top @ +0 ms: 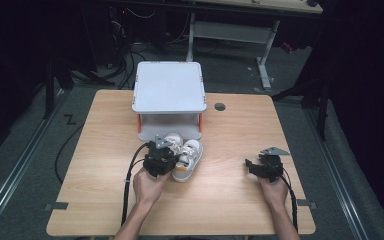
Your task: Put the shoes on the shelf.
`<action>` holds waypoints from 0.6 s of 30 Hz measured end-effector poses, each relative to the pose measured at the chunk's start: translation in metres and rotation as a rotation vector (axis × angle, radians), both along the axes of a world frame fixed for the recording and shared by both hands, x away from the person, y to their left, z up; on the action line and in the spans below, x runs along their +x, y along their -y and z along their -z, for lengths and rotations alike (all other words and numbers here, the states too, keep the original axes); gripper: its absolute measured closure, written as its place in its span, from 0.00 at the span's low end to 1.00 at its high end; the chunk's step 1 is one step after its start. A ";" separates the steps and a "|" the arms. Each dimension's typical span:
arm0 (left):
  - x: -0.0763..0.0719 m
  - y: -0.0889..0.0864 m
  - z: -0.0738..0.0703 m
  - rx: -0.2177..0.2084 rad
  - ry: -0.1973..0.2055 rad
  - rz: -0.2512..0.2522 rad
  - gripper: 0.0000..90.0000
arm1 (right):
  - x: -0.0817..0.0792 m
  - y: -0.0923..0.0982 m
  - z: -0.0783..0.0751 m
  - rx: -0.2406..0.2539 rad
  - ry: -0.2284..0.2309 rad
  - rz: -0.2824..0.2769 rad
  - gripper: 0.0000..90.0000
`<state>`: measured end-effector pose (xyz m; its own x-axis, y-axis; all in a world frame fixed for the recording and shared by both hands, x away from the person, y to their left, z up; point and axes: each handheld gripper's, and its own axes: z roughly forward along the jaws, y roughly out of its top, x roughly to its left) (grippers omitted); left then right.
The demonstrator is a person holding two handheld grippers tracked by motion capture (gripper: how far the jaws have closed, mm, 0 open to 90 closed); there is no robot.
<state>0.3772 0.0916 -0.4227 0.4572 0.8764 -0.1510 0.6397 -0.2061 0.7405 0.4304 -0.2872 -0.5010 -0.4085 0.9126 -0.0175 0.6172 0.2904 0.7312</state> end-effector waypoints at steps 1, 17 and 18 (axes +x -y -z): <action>0.002 -0.002 0.001 0.004 -0.003 -0.007 0.90 | 0.000 0.000 0.000 0.000 0.000 0.000 0.40; 0.031 -0.028 0.004 0.032 -0.038 -0.115 0.90 | 0.000 0.000 0.000 0.000 0.000 0.001 0.40; 0.032 -0.028 0.005 0.033 -0.038 -0.118 0.90 | 0.000 0.000 0.000 0.000 0.000 0.001 0.40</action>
